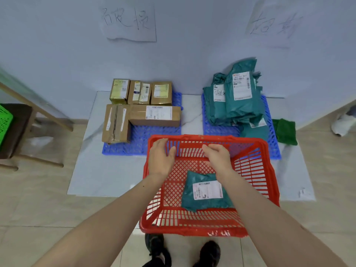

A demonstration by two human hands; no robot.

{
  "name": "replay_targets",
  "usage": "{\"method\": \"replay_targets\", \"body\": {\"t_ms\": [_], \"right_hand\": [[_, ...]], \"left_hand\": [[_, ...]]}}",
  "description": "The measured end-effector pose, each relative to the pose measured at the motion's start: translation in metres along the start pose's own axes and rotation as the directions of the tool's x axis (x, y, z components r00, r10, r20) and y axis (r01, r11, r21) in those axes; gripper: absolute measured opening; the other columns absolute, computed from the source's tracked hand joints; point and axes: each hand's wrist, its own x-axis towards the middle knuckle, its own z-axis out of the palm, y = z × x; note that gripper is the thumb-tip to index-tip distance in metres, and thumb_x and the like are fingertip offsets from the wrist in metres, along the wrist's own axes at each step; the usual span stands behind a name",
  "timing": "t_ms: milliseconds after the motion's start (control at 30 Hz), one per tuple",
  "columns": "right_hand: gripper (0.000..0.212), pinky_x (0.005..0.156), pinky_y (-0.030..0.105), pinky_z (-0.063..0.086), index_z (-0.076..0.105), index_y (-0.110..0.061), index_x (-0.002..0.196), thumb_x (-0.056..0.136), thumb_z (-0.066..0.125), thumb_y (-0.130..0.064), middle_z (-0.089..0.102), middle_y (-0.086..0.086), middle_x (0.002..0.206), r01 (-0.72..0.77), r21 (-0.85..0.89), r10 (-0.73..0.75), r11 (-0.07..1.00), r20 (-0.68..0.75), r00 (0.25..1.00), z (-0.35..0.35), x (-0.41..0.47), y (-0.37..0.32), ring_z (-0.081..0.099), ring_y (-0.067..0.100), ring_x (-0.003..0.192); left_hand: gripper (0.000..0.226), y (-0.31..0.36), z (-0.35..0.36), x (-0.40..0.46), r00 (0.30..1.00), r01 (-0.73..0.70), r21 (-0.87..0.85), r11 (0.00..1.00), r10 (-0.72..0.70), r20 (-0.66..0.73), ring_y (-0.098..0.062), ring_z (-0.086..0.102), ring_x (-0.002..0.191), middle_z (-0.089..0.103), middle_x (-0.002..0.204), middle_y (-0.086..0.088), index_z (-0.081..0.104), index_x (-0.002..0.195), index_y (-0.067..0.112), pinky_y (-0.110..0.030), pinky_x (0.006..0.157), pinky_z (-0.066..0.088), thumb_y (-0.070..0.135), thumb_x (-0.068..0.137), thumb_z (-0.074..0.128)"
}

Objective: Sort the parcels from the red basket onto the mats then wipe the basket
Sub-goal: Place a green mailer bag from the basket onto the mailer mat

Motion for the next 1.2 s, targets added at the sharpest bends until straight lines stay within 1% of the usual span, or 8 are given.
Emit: {"method": "replay_targets", "body": {"t_ms": [167, 333, 533, 700, 800, 967, 1100, 1200], "right_hand": [[0.032, 0.096, 0.046, 0.053, 0.063, -0.022, 0.105, 0.080, 0.075, -0.037, 0.070, 0.007, 0.110, -0.007, -0.052, 0.008, 0.999, 0.026, 1.000, -0.049, 0.005, 0.028, 0.066, 0.024, 0.104], [0.035, 0.099, 0.045, 0.051, 0.061, -0.016, 0.112, 0.084, 0.073, -0.033, 0.066, 0.006, 0.114, -0.020, -0.141, 0.031, 0.990, 0.077, 0.997, -0.090, 0.016, 0.056, 0.063, 0.022, 0.107], [0.042, 0.094, 0.033, 0.047, 0.061, -0.012, 0.119, 0.085, 0.074, -0.033, 0.061, 0.000, 0.115, -0.055, -0.293, 0.088, 0.954, 0.099, 0.991, -0.112, 0.035, 0.088, 0.057, 0.019, 0.107], [0.045, 0.084, 0.029, 0.042, 0.056, -0.014, 0.124, 0.087, 0.072, -0.034, 0.059, 0.002, 0.120, -0.043, -0.465, 0.128, 0.885, 0.153, 0.980, -0.117, 0.057, 0.102, 0.055, 0.018, 0.101], [0.059, 0.093, 0.032, 0.044, 0.049, -0.014, 0.137, 0.087, 0.071, -0.036, 0.055, 0.004, 0.137, 0.064, -0.621, 0.128, 0.781, 0.259, 0.957, -0.109, 0.076, 0.108, 0.054, 0.023, 0.122], [0.062, 0.104, 0.039, 0.043, 0.050, -0.019, 0.137, 0.084, 0.069, -0.045, 0.052, 0.005, 0.140, 0.318, -0.813, 0.071, 0.487, 0.400, 0.914, -0.088, 0.108, 0.128, 0.045, 0.027, 0.130], [0.072, 0.112, 0.042, 0.033, 0.044, -0.021, 0.143, 0.083, 0.067, -0.054, 0.048, 0.007, 0.146, 0.421, -0.848, 0.078, 0.322, 0.467, 0.881, -0.076, 0.129, 0.146, 0.039, 0.028, 0.137], [0.076, 0.114, 0.044, 0.029, 0.041, -0.022, 0.145, 0.083, 0.064, -0.059, 0.049, 0.005, 0.146, 0.431, -0.861, 0.086, 0.268, 0.467, 0.880, -0.071, 0.140, 0.157, 0.041, 0.028, 0.136]], "left_hand": [[0.043, 0.007, 0.041, -0.038, 0.997, 0.071, -0.004, 0.997, -0.071, 0.008, -0.032, 0.052, 0.123, 0.058, 0.128, -0.020, 0.058, 0.127, -0.002, -0.031, 0.106, 0.032, 0.018, 0.090, 0.067], [0.048, 0.002, 0.088, -0.072, 0.977, 0.204, 0.020, 0.979, -0.204, 0.065, -0.030, 0.049, 0.126, 0.053, 0.134, -0.016, 0.055, 0.131, 0.003, -0.035, 0.108, 0.035, 0.027, 0.091, 0.065], [0.062, -0.015, 0.124, -0.081, 0.861, 0.464, 0.057, 0.884, -0.466, 0.207, -0.031, 0.042, 0.135, 0.042, 0.149, -0.013, 0.041, 0.145, 0.008, -0.045, 0.111, 0.038, 0.036, 0.094, 0.061], [0.069, -0.036, 0.147, -0.068, 0.752, 0.596, 0.075, 0.800, -0.588, 0.299, -0.034, 0.041, 0.137, 0.039, 0.152, -0.014, 0.031, 0.151, 0.010, -0.047, 0.111, 0.037, 0.038, 0.094, 0.059], [0.068, -0.044, 0.162, -0.059, 0.714, 0.628, 0.077, 0.774, -0.613, 0.338, -0.034, 0.045, 0.134, 0.043, 0.149, -0.014, 0.029, 0.150, 0.008, -0.044, 0.109, 0.038, 0.036, 0.096, 0.058], [0.067, -0.061, 0.184, -0.045, 0.640, 0.688, 0.113, 0.716, -0.674, 0.369, -0.033, 0.046, 0.132, 0.046, 0.146, -0.014, 0.026, 0.150, 0.008, -0.041, 0.106, 0.038, 0.037, 0.097, 0.056], [0.063, -0.079, 0.197, -0.040, 0.628, 0.714, 0.090, 0.695, -0.691, 0.358, -0.033, 0.056, 0.120, 0.057, 0.132, -0.014, 0.037, 0.140, 0.005, -0.038, 0.094, 0.045, 0.036, 0.092, 0.064], [0.047, -0.087, 0.204, -0.039, 0.614, 0.732, 0.058, 0.679, -0.693, 0.378, -0.030, 0.064, 0.107, 0.065, 0.118, -0.010, 0.052, 0.127, 0.004, -0.034, 0.087, 0.051, 0.028, 0.090, 0.068]]}}
